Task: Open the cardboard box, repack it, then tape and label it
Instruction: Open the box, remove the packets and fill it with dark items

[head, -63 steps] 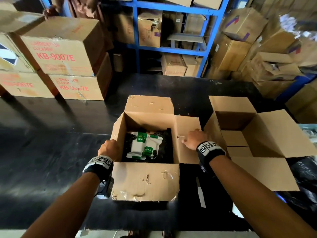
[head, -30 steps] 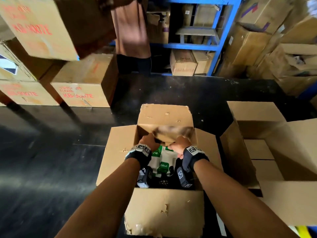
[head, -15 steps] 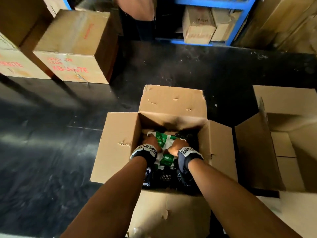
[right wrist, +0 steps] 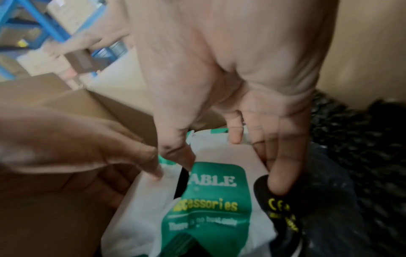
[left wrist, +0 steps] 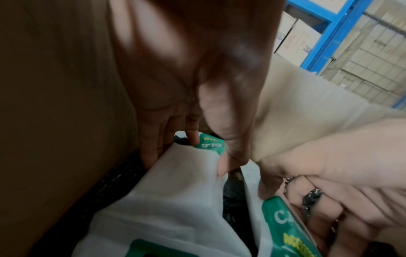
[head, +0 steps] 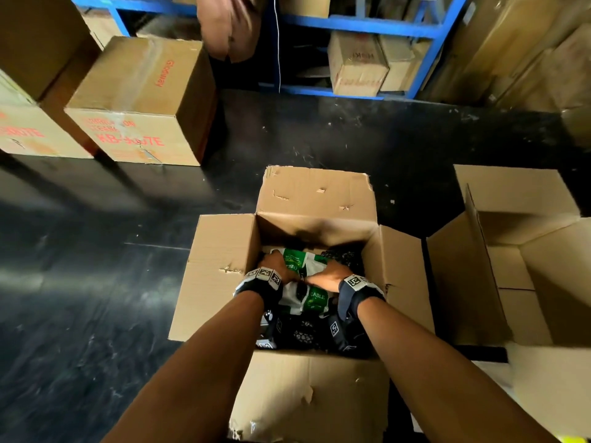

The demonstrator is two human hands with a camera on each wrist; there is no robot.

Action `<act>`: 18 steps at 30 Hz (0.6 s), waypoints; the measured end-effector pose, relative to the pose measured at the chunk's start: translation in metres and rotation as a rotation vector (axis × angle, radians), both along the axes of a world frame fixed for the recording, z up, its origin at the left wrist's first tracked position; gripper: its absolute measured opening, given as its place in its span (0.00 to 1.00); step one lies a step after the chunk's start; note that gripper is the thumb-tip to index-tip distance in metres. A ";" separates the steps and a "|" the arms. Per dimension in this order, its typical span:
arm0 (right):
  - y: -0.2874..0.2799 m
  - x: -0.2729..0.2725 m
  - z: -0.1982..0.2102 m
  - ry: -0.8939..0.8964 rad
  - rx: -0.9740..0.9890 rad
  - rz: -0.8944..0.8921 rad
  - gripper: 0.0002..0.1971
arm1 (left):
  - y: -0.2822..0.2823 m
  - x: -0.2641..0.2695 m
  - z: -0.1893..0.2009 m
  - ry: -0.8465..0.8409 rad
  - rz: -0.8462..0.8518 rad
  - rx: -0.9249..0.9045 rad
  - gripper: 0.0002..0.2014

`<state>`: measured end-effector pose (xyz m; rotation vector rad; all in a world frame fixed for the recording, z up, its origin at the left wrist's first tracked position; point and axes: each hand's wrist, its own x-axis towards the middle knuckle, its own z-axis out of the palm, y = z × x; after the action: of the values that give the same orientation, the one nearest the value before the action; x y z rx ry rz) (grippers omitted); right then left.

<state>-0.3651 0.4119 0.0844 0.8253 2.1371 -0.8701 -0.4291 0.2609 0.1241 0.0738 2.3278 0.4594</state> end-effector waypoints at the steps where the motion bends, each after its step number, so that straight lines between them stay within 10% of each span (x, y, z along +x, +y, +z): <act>1: 0.003 0.003 0.004 0.017 -0.032 -0.031 0.50 | 0.001 0.000 0.003 0.024 0.007 -0.002 0.41; 12: 0.008 0.061 0.139 0.323 -0.112 -0.241 0.10 | -0.005 0.009 0.086 0.226 -0.104 0.116 0.36; 18: 0.016 0.082 0.204 0.541 0.060 -0.227 0.14 | 0.013 0.006 0.135 0.314 -0.127 0.120 0.43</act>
<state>-0.2827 0.4274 0.2882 0.9571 2.5748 -1.2660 -0.4231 0.2740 0.2595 0.3737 2.5795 0.5562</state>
